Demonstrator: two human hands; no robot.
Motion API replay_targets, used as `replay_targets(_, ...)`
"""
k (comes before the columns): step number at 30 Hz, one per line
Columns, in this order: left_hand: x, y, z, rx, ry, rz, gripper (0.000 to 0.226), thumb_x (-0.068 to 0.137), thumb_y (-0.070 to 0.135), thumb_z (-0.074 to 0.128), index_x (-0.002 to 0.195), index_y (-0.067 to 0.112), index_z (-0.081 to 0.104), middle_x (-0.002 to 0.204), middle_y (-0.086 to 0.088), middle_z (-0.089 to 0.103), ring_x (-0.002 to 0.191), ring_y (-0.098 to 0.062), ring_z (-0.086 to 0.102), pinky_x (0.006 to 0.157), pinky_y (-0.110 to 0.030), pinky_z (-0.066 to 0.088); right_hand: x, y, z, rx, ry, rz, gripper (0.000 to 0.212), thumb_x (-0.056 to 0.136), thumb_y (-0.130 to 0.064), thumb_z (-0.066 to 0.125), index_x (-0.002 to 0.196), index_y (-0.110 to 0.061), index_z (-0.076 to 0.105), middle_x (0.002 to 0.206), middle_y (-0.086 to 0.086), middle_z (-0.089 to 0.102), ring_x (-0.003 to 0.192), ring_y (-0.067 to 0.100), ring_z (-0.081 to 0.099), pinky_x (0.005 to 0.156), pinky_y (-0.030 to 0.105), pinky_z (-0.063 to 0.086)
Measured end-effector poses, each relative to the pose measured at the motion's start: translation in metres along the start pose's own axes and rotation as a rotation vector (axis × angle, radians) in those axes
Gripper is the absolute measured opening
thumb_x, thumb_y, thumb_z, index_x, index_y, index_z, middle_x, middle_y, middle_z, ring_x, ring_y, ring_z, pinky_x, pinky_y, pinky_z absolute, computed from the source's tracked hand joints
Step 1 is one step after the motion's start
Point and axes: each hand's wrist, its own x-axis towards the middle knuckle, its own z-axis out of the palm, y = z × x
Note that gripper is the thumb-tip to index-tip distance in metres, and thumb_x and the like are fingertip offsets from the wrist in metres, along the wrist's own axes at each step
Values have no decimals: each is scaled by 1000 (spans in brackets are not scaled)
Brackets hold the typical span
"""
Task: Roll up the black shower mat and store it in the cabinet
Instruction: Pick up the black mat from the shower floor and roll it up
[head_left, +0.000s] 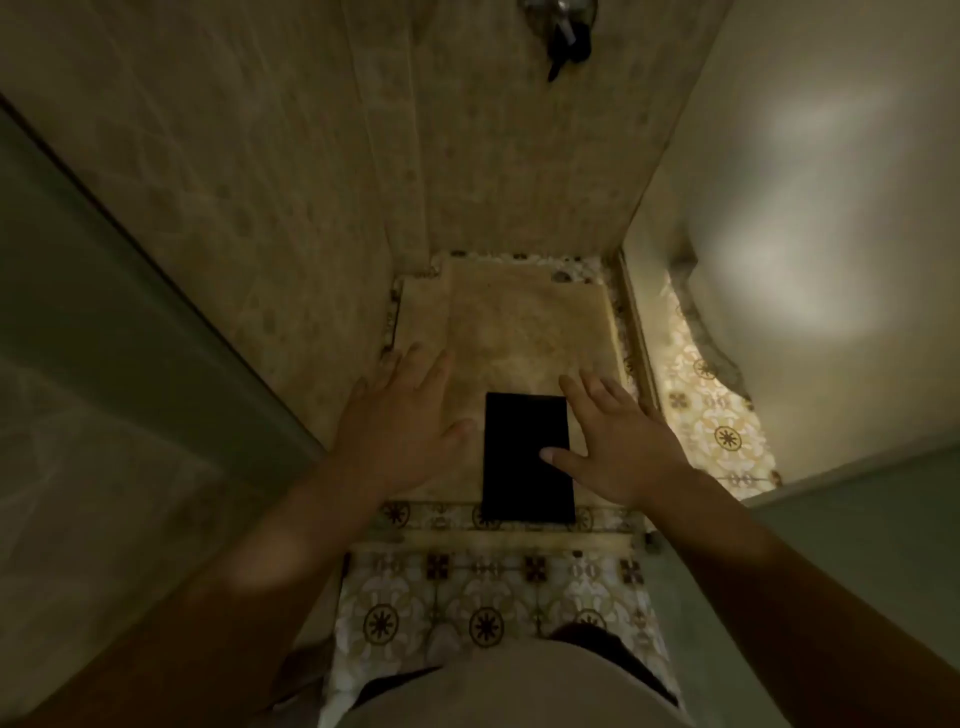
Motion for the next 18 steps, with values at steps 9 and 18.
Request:
replay_targets(9, 34, -10, 22, 53, -67, -53, 83, 86, 68, 33, 151, 33, -5, 163, -1, 1, 149, -27, 0, 115, -55, 15, 41, 15, 21, -15, -78, -17, 93, 81, -76, 37, 152, -31, -3, 164, -1, -4, 150, 21, -1, 117, 52, 15)
replay_targets(18, 93, 12, 24, 39, -60, -177, 85, 85, 72, 34, 150, 34, -5, 163, -7, 5, 149, -26, 5, 115, -53, 20, 116, 64, 9, -55, -187, -166, 93, 84, -73, 41, 152, -29, -3, 163, -1, -6, 150, 22, -2, 118, 53, 15)
